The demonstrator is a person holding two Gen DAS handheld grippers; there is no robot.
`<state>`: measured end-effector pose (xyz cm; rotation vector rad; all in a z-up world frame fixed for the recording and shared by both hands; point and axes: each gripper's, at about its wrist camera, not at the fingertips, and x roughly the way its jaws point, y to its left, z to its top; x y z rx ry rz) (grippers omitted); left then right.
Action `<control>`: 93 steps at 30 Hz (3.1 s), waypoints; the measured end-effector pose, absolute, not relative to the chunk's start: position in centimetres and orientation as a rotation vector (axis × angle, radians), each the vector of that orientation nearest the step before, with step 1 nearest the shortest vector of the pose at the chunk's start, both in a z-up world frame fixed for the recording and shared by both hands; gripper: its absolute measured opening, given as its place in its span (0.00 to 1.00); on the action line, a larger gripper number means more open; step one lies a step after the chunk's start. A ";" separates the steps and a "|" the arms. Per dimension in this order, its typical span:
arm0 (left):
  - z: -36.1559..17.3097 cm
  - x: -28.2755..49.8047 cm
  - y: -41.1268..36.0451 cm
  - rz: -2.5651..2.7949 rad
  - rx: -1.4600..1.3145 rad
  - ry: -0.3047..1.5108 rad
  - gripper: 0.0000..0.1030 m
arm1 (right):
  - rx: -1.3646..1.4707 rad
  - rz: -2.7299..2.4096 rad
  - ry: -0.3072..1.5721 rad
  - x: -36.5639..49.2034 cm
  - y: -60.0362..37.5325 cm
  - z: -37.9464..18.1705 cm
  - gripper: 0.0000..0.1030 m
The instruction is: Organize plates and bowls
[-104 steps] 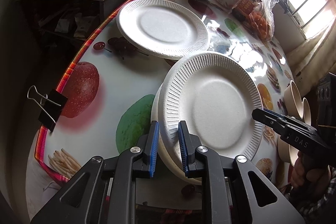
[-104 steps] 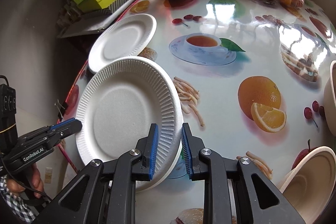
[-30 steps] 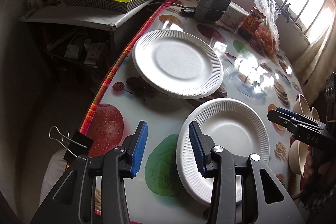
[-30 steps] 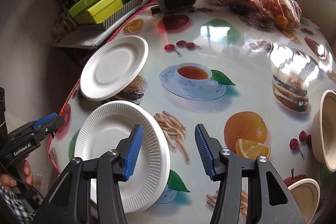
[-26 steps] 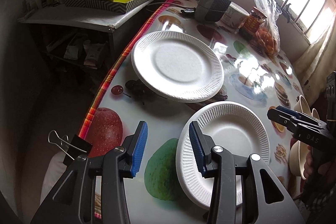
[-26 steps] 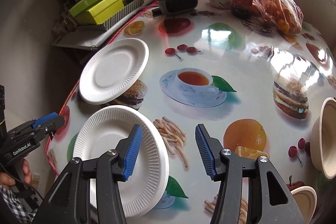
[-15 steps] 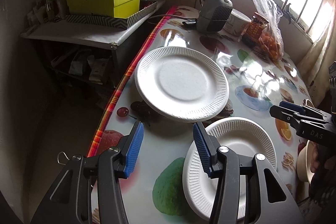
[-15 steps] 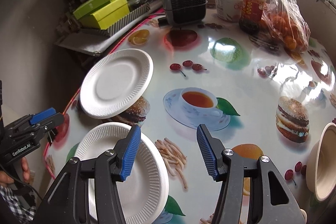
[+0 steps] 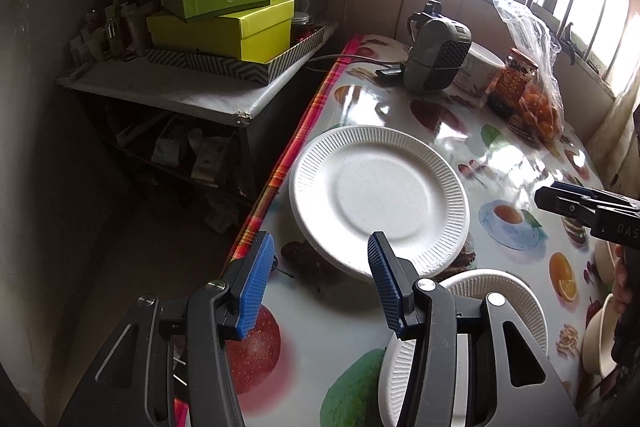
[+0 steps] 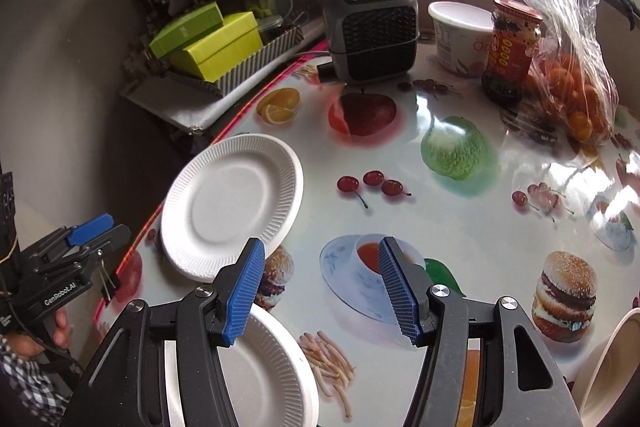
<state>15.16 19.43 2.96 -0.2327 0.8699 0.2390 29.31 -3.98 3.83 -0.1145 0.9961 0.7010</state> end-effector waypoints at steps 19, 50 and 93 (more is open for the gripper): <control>-0.6 18.7 23.7 0.226 -0.438 0.997 0.49 | -0.098 0.753 1.127 33.2 -0.7 0.1 0.49; -2.7 21.1 25.4 0.174 -0.597 1.012 0.19 | 0.029 0.838 1.219 34.7 0.8 -2.8 0.20; -0.3 20.4 24.1 0.153 -0.552 0.982 0.18 | 0.050 0.863 1.163 33.5 -0.9 -0.2 0.14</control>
